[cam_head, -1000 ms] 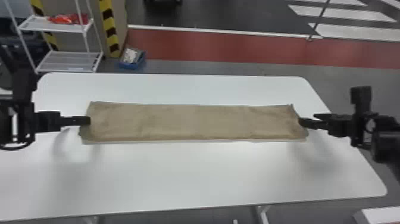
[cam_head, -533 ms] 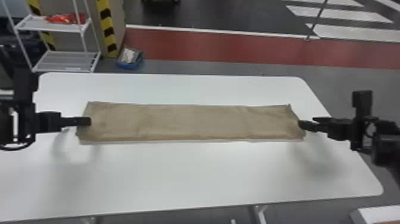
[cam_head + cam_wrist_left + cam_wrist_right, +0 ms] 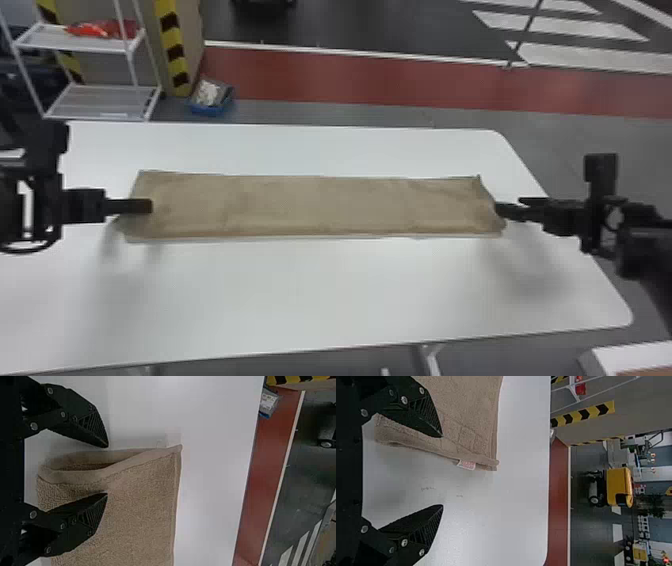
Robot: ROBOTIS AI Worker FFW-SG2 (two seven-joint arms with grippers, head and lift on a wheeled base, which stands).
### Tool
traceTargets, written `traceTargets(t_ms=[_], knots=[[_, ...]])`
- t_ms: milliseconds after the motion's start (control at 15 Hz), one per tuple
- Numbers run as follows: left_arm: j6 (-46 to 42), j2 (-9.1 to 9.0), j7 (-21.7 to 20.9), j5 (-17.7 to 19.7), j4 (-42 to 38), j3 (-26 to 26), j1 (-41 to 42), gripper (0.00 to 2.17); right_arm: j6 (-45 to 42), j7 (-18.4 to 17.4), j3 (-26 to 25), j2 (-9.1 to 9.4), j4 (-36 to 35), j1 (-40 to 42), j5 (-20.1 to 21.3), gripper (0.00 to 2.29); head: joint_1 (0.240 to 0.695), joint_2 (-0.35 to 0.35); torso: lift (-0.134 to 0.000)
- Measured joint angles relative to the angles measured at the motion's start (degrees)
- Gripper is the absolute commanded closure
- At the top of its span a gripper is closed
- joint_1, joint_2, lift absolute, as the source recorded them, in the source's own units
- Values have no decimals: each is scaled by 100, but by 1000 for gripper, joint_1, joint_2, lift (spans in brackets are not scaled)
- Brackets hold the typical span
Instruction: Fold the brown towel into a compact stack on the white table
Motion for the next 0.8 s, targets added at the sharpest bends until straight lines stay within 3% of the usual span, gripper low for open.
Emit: traceTargets(t_ms=[67,200,600,800], knots=[[-6,-31,-1,0,-35,-9,7,1737,-2,1,-5,1,0,3,-18,289,695,-163,-120],[7,-72,-8,40,-198,42,61,1737,-3,3,-21,0,0,7,-53,289,695,-169,-120],[594,-81,2,663,-767,298,155,1740,-52,1,-45,26,-7,13,-112,289,695,-190,-120],[857,-149,227,983,-1010,391,154,1740,-16,61,-39,41,-94,49,-213,289,695,-201,-120]])
